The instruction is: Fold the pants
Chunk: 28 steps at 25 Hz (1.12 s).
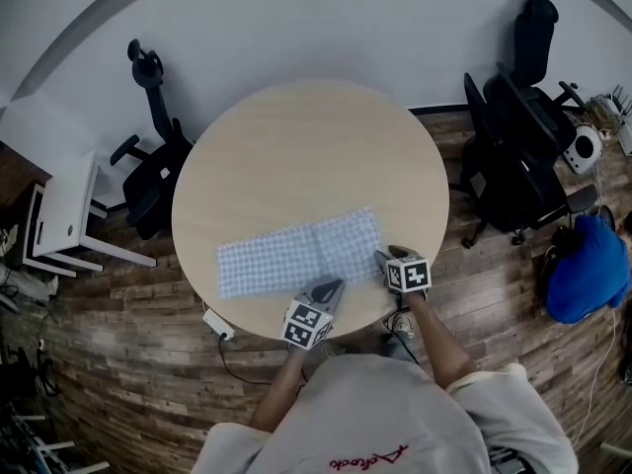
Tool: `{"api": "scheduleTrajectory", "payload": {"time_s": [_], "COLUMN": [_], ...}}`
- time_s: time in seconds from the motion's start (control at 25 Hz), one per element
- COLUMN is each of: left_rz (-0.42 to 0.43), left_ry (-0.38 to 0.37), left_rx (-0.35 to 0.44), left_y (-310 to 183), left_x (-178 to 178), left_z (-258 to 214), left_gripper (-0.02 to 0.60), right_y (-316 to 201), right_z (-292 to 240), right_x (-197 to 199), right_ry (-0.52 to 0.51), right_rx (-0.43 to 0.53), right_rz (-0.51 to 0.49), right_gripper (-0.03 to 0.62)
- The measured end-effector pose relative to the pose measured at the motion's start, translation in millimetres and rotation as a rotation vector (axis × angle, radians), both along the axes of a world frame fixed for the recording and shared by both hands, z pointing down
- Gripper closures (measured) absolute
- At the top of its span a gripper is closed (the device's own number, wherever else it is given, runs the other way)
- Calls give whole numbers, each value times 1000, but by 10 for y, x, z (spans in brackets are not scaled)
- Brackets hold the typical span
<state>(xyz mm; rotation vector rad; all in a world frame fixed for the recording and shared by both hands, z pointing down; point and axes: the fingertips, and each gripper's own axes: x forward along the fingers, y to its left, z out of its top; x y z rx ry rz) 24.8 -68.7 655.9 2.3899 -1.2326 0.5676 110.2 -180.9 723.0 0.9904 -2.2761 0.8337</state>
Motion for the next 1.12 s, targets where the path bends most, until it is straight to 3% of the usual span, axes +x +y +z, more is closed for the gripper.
{"api": "scheduleTrajectory", "payload": {"time_s": [0.2, 0.36, 0.52, 0.96, 1.12], "left_rz": [-48, -79, -58, 79, 113], "left_ry": [-22, -29, -29, -10, -1], "left_rx": [-17, -36, -46, -26, -11], "left_y": [-52, -27, -82, -499, -586], "left_x": [-80, -163, -51, 788, 1022], "left_z": [17, 53, 69, 57, 13], "left_gripper": [549, 549, 549, 549, 549], "right_y": [-71, -95, -161, -588, -631], "right_z": [117, 138, 82, -38, -91], "right_x": [-47, -96, -16, 1225, 1498], "right_ry": [-5, -71, -97, -64, -57], "right_rx": [-65, -120, -108, -55, -42], "right_rz": [-14, -4, 15, 147, 169], "right_gripper": [448, 488, 519, 519, 520]}}
